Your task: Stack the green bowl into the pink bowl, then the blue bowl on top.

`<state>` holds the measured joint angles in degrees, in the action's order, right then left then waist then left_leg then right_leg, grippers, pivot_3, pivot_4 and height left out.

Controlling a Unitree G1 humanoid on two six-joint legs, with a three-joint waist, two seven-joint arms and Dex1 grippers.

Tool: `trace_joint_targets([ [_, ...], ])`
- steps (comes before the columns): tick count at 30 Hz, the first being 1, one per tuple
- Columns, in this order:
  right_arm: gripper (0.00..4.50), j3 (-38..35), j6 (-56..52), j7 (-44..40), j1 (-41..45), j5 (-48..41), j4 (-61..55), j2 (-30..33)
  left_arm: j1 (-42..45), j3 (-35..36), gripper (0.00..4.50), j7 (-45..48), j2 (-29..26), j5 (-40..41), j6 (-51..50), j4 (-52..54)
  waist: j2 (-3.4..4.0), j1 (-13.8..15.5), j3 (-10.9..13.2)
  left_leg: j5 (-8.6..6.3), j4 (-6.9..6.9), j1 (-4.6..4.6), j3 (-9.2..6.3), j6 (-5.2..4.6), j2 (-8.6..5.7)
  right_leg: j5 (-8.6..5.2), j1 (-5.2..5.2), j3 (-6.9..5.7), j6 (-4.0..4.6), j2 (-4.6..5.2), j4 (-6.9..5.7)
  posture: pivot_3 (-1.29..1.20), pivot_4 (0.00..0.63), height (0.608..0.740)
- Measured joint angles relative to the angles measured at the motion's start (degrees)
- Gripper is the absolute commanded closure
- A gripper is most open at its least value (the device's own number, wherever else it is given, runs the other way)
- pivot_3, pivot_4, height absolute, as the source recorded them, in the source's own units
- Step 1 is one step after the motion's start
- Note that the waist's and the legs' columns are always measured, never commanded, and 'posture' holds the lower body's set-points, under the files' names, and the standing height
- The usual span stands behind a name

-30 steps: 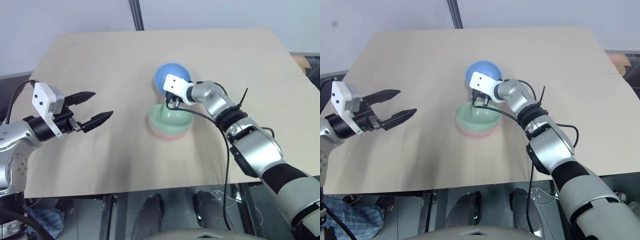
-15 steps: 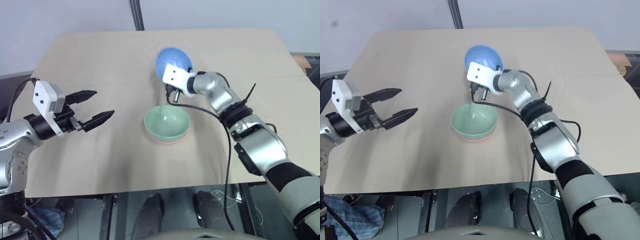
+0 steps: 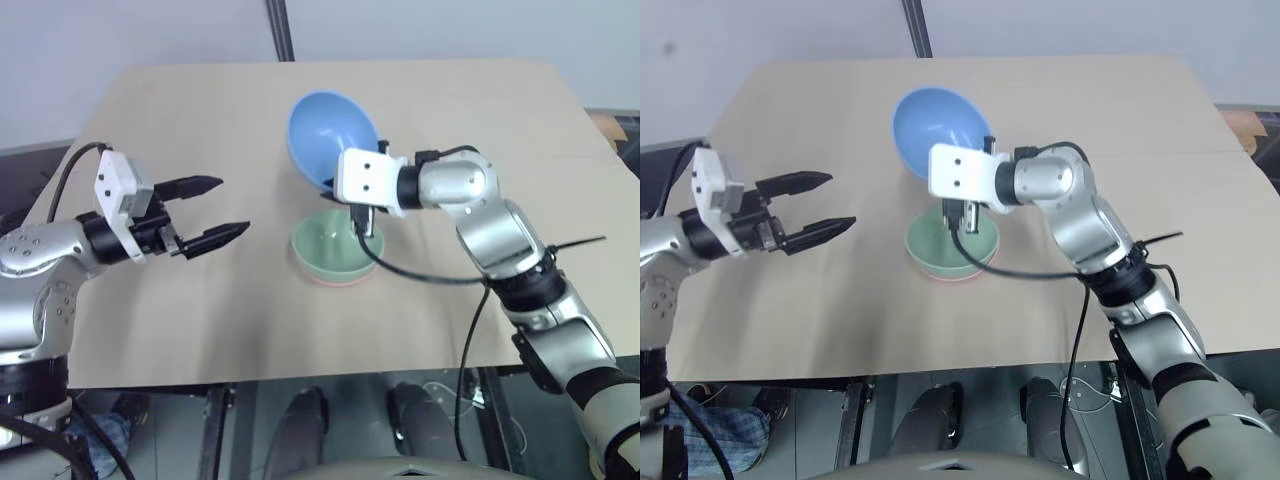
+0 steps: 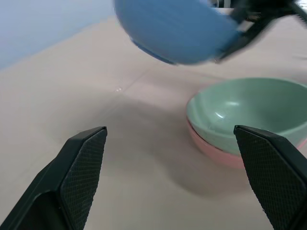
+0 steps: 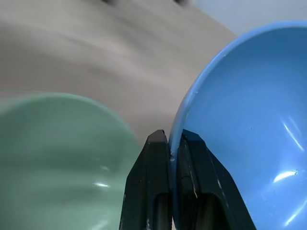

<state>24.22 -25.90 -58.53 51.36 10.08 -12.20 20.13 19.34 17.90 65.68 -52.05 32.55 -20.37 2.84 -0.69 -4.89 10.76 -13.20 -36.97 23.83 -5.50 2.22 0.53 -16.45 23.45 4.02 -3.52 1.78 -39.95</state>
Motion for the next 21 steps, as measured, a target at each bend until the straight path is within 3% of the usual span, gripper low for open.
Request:
trace_joint_targets([
  [5,4.45,1.81,-5.68,-1.22,-1.79,-1.21,-7.57,1.35,5.95,-4.06,0.0,3.36,-0.17,-1.95,1.45,-5.83,-0.01,0.08,-0.01,0.0,-0.07,0.02,-0.03,0.0,0.0,0.0,-0.02,-0.04,0.0,-0.01,0.01,0.0,0.15,0.74],
  [21,4.45,2.55,-16.36,-0.99,-3.31,-5.27,-15.17,4.4,15.86,-10.09,0.0,10.1,1.51,-5.52,4.76,-17.12,-0.02,0.05,-0.01,0.0,-0.16,0.04,-0.08,0.0,-0.01,0.0,-0.05,-0.07,0.0,-0.01,0.0,0.0,0.15,0.74],
])
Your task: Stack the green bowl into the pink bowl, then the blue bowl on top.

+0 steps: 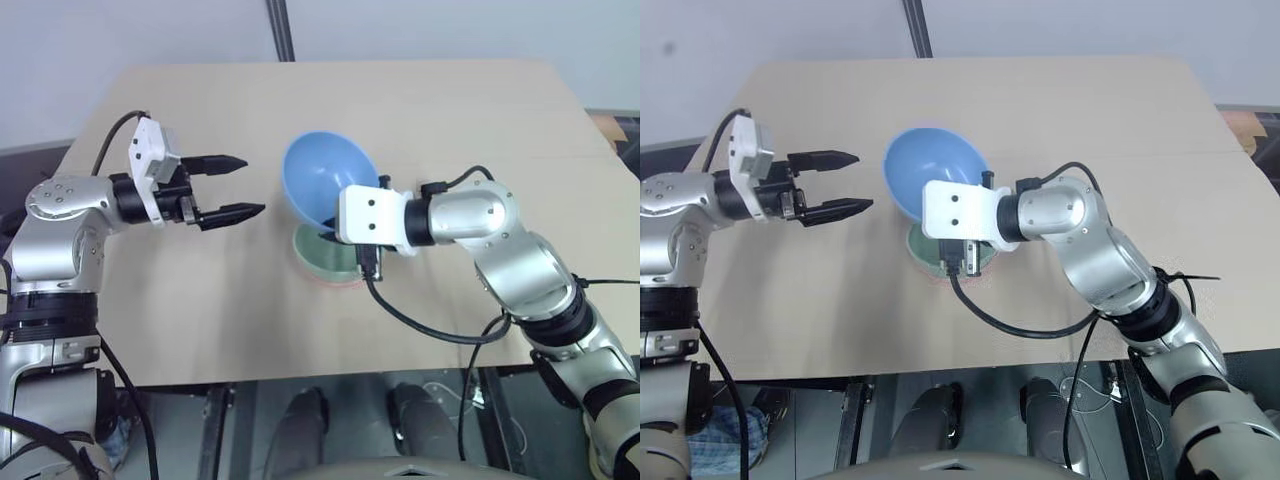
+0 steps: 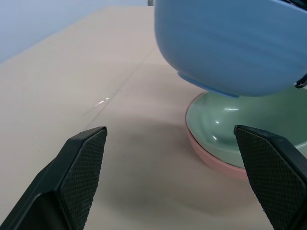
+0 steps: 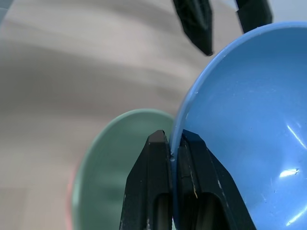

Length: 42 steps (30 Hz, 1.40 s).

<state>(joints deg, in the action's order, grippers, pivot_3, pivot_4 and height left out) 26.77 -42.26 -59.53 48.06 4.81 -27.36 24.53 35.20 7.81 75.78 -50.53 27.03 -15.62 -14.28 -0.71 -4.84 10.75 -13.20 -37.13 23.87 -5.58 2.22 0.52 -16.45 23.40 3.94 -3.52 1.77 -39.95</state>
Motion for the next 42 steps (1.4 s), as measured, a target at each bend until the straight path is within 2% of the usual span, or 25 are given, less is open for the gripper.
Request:
trace_joint_targets([
  [6,4.45,0.38,-3.95,1.1,-0.05,-1.56,-2.96,0.74,3.44,-1.67,0.0,1.26,1.6,-1.3,1.14,-3.35,-0.01,0.07,-0.01,0.0,-0.06,0.01,-0.04,0.0,-0.01,0.0,-0.02,-0.03,0.0,0.0,-0.01,0.0,0.15,0.74],
  [9,3.61,0.43,-5.94,1.4,-0.05,-2.68,-3.55,1.12,4.84,-1.77,0.0,1.71,2.1,-2.17,1.58,-4.62,-0.01,0.05,-0.01,0.0,-0.06,0.01,-0.06,0.0,-0.01,0.0,-0.02,-0.04,0.0,-0.01,-0.01,0.0,0.15,0.74],
  [14,1.25,1.26,-7.19,1.97,-0.05,-4.17,-4.22,1.62,5.46,-2.21,0.0,2.42,2.77,-2.85,1.99,-5.52,-0.01,0.03,-0.01,0.0,-0.06,0.01,-0.05,0.0,-0.01,0.0,-0.02,-0.04,0.0,0.0,-0.01,0.0,0.15,0.74],
  [15,0.52,1.51,-7.23,2.47,-0.05,-4.42,-4.24,1.56,5.6,-2.23,0.0,2.57,2.79,-3.11,2.02,-5.79,-0.01,0.01,-0.01,0.0,-0.06,0.01,-0.06,0.0,-0.01,0.0,-0.02,-0.04,0.0,0.0,-0.02,0.0,0.15,0.74],
  [16,0.29,1.51,-7.25,2.69,-0.04,-4.51,-4.24,1.51,5.69,-2.24,0.0,2.64,2.79,-3.21,2.02,-5.92,-0.01,0.02,-0.01,0.0,-0.06,0.01,-0.06,0.0,-0.01,0.0,-0.02,-0.05,0.0,0.0,-0.02,0.0,0.15,0.74],
  [29,0.29,1.27,-7.1,5.06,0.76,-6.0,-2.77,3.3,6.05,-2.25,0.0,3.3,2.81,-3.31,2.17,-6.49,-0.01,0.03,-0.01,0.0,-0.06,0.01,-0.06,0.0,-0.01,0.0,-0.02,-0.04,0.0,0.0,-0.02,0.0,0.15,0.74],
  [42,0.29,-7.0,-3.09,7.09,4.46,-7.65,13.05,5.81,2.23,-1.7,0.0,0.87,3.4,-2.86,0.73,-1.37,-0.01,0.02,-0.01,0.0,-0.06,0.03,-0.02,-0.01,-0.01,0.0,-0.02,-0.02,0.0,0.02,0.01,0.0,0.15,0.74],
])
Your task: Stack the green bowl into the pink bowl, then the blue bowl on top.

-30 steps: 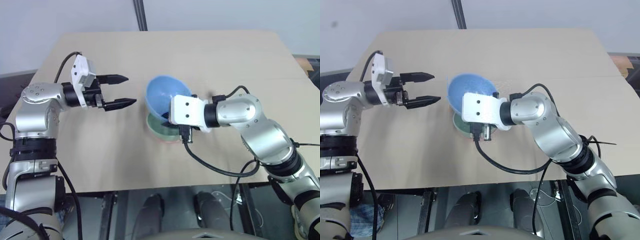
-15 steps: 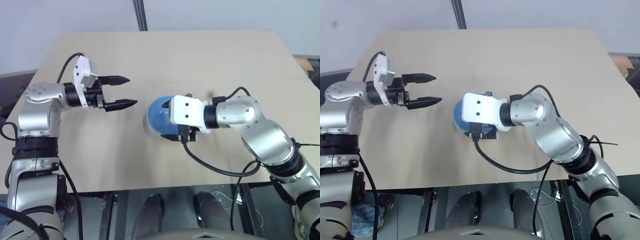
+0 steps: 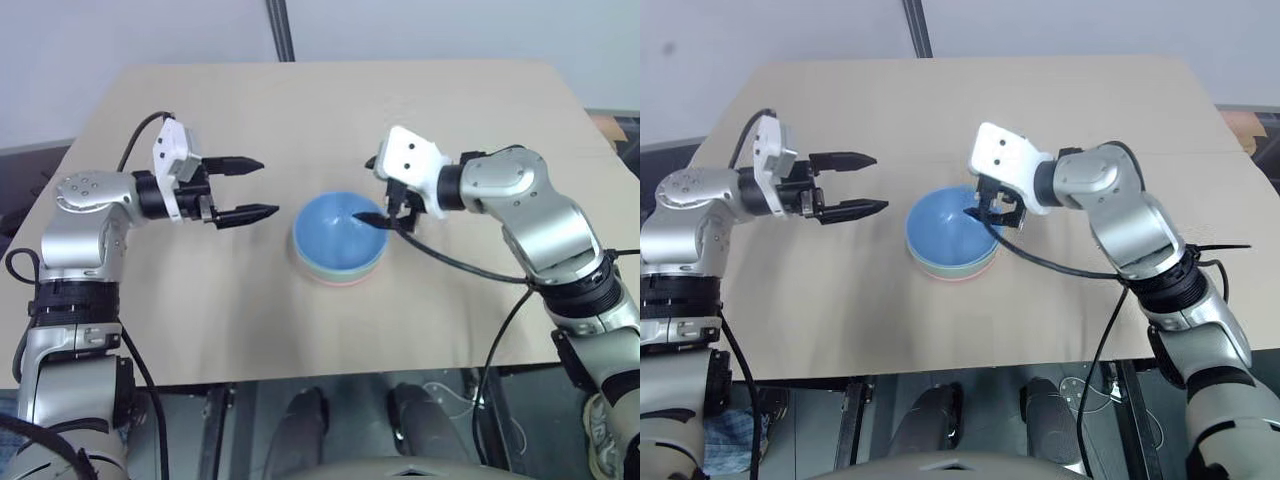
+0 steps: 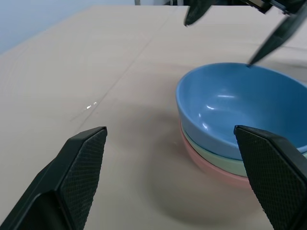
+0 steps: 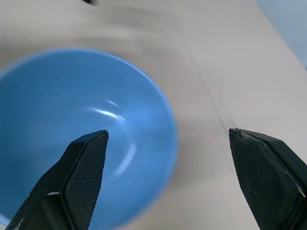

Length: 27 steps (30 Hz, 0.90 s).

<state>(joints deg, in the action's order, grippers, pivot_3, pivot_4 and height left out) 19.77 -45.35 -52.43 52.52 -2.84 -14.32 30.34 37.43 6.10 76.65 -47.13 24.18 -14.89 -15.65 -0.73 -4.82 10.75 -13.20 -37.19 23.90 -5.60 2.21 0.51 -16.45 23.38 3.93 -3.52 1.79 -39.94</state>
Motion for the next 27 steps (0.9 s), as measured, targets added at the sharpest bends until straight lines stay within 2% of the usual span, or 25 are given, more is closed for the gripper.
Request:
trace_joint_targets([
  [5,0.29,-6.75,-0.52,0.11,-0.79,-4.59,1.83,0.61,-4.84,1.06,0.0,-3.63,-0.18,0.83,-2.89,6.83,0.0,0.05,0.0,0.0,0.0,0.01,0.0,0.0,0.0,0.0,0.0,0.0,0.0,0.01,0.01,0.0,0.15,0.74],
  [12,0.29,-17.07,-0.35,-1.21,-10.66,-14.13,-0.92,3.0,-15.07,8.37,0.0,-9.04,-1.41,5.34,-8.56,18.87,0.0,0.23,0.0,-0.01,0.01,0.03,0.03,-0.01,0.0,0.0,0.0,0.03,0.0,0.02,0.02,0.0,0.15,0.74],
  [16,0.29,-22.55,5.36,-3.88,-16.69,-17.35,-0.67,5.51,-22.29,11.9,0.0,-10.54,-1.64,7.03,-9.88,23.87,-0.01,0.69,0.0,-0.01,0.01,-0.01,0.06,-0.02,0.02,0.0,-0.04,0.04,0.0,0.02,0.03,0.0,0.15,0.74],
  [18,0.29,-24.24,10.71,-8.27,-21.75,-18.37,1.53,9.07,-27.06,14.22,0.0,-11.85,-1.68,7.54,-10.44,26.35,0.0,1.04,0.0,-0.02,0.01,-0.02,0.08,-0.03,0.02,0.0,-0.06,0.04,0.0,0.03,0.06,0.0,0.15,0.74],
  [27,0.29,-27.55,23.97,-19.09,-29.47,-20.54,10.39,14.87,-33.27,17.4,0.0,-15.11,-1.66,9.16,-11.01,31.85,0.0,1.44,0.0,-0.03,-0.03,-0.23,0.09,-0.04,0.03,0.0,-0.3,0.04,-0.01,0.03,0.08,0.0,0.15,0.74],
])
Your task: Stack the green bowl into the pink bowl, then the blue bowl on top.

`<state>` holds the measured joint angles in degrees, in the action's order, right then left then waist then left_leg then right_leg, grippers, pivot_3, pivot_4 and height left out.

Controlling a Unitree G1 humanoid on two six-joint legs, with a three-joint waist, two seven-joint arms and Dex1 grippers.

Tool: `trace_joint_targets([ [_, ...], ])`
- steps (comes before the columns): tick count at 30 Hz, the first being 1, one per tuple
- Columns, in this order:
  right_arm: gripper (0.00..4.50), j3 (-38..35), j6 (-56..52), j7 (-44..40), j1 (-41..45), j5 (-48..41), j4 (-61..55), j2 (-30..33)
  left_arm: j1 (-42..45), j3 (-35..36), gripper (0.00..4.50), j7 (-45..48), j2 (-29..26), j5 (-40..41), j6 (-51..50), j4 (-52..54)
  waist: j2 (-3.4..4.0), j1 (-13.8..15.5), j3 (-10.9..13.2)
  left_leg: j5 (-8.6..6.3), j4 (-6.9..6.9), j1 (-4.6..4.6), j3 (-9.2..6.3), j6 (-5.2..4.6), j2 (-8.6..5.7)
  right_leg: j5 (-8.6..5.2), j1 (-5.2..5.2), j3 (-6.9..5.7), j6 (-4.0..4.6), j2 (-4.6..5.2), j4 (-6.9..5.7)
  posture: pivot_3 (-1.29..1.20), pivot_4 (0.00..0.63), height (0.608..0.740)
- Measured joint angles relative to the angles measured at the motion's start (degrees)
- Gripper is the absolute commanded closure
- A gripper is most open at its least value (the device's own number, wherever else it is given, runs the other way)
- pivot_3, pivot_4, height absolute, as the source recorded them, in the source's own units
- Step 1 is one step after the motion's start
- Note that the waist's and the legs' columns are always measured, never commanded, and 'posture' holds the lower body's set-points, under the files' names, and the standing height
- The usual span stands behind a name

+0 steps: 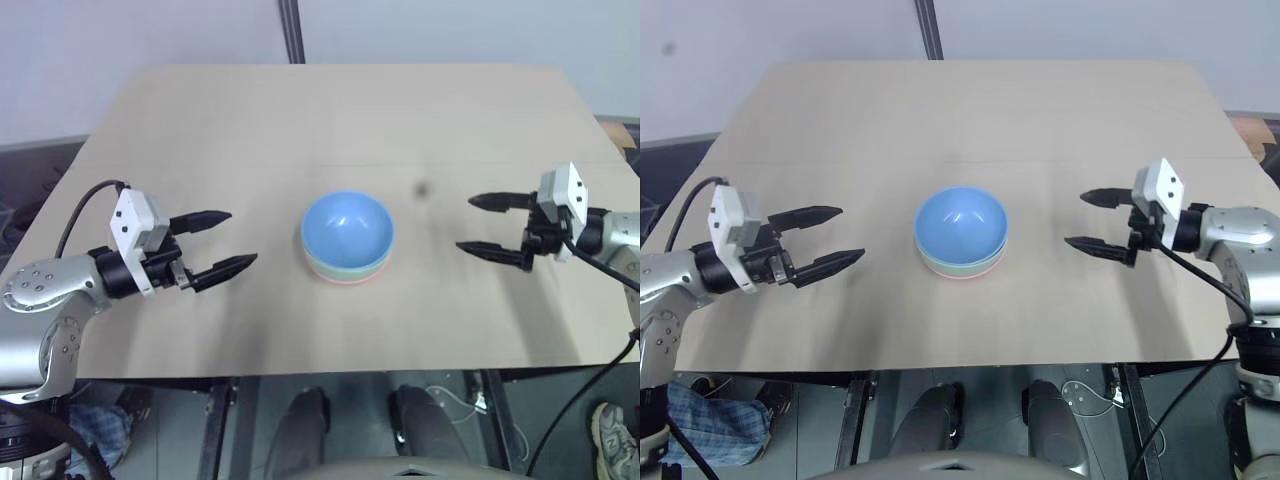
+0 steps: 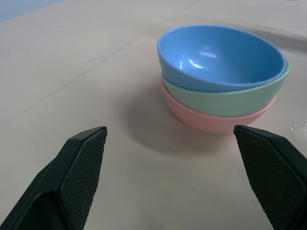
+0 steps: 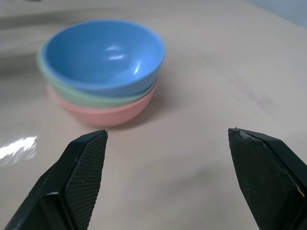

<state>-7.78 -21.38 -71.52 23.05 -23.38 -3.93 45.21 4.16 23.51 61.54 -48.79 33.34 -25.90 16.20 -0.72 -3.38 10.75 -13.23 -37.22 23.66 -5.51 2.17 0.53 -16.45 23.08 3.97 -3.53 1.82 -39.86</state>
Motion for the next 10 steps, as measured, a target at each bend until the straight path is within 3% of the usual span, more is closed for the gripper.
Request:
trace_joint_targets([
  [10,0.29,0.09,4.5,-1.73,-0.04,0.17,4.13,1.26,-2.24,0.71,0.0,-1.62,-0.01,0.43,0.45,1.35,0.01,0.01,0.01,0.0,-0.01,0.0,0.0,0.0,0.01,0.0,0.0,0.0,0.0,-0.01,0.0,0.0,0.15,0.74],
])
